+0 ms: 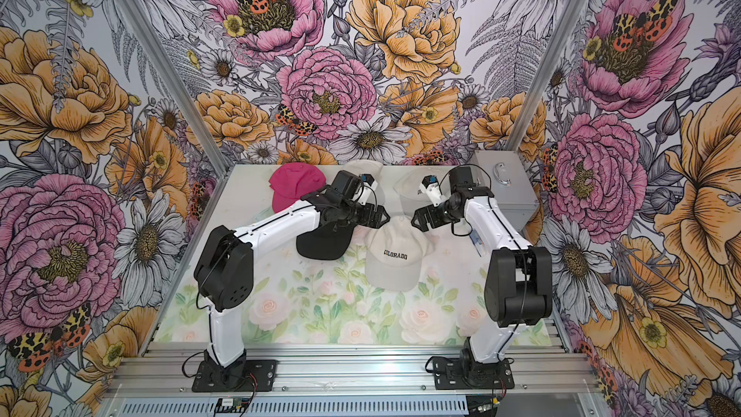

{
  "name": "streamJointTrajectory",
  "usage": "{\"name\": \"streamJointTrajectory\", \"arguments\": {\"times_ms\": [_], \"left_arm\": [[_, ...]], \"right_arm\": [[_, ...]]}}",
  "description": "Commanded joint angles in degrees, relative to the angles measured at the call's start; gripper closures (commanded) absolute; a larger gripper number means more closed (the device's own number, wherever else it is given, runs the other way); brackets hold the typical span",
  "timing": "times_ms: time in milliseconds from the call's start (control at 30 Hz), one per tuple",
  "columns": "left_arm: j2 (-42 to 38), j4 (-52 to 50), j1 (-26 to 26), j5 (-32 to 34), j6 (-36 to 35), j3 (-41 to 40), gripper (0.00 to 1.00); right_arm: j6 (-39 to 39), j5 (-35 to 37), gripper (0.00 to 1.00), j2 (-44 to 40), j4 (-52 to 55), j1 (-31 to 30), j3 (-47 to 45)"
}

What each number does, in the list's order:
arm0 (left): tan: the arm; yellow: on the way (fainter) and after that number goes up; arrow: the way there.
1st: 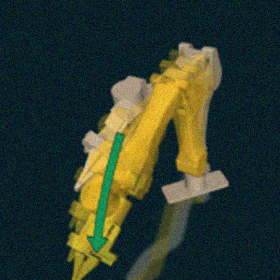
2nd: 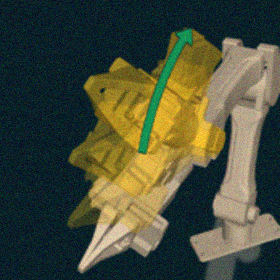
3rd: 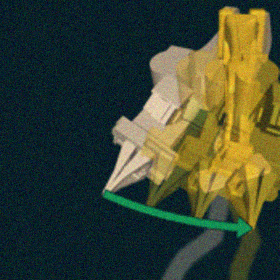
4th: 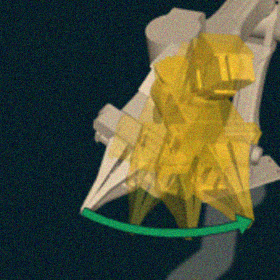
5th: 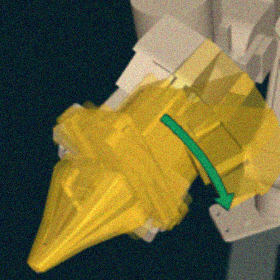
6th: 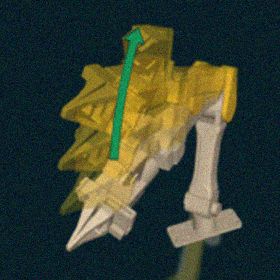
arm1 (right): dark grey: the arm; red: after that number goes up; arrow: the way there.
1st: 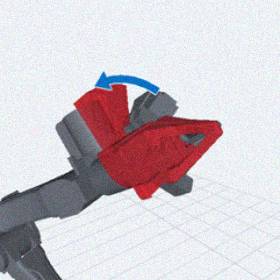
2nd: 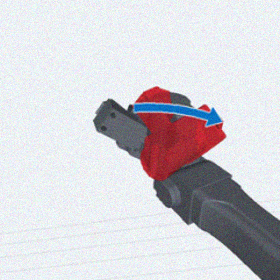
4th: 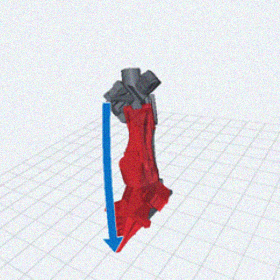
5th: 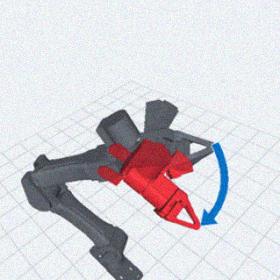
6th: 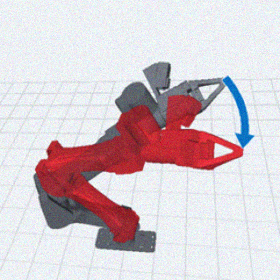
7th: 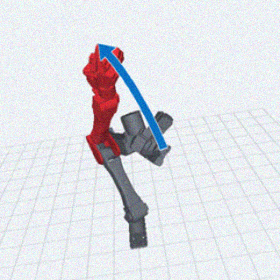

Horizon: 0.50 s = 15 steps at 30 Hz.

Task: Stack the baseball caps by color
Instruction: Place the baseball cap at the center of the board.

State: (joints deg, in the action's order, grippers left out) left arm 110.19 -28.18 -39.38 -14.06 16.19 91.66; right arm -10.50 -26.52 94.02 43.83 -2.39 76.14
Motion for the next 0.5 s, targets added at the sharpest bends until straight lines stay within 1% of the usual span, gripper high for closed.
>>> {"name": "streamJointTrajectory", "arguments": {"times_ms": [0,100,200,300,367,467], "left_arm": [[-5.3,0.3,-2.3,6.2,0.0,-3.4,0.01],[-8.5,0.4,-3.3,5.0,1.4,-6.1,0.01],[-9.5,0.3,-7.4,5.2,0.1,-8.9,0.01],[-9.1,0.3,-12.3,5.4,1.0,-11.1,0.01],[-8.7,0.3,-14.8,7.9,1.8,-12.4,0.01],[-7.8,0.4,-16.5,15.0,6.1,-14.8,0.01]], "right_arm": [[14.8,0.5,0.01,-3.4,-7.9,-0.1,-2.8],[22.7,2.6,0.01,-6.6,-12.0,-1.0,-6.5],[30.9,3.7,0.01,-9.6,-20.6,-2.1,-12.0],[34.9,9.4,0.01,-11.5,-23.2,-4.0,-14.8],[35.9,11.2,0.01,-12.1,-23.3,-5.1,-15.8],[37.1,10.8,0.01,-11.5,-23.4,-6.7,-17.0]]}}
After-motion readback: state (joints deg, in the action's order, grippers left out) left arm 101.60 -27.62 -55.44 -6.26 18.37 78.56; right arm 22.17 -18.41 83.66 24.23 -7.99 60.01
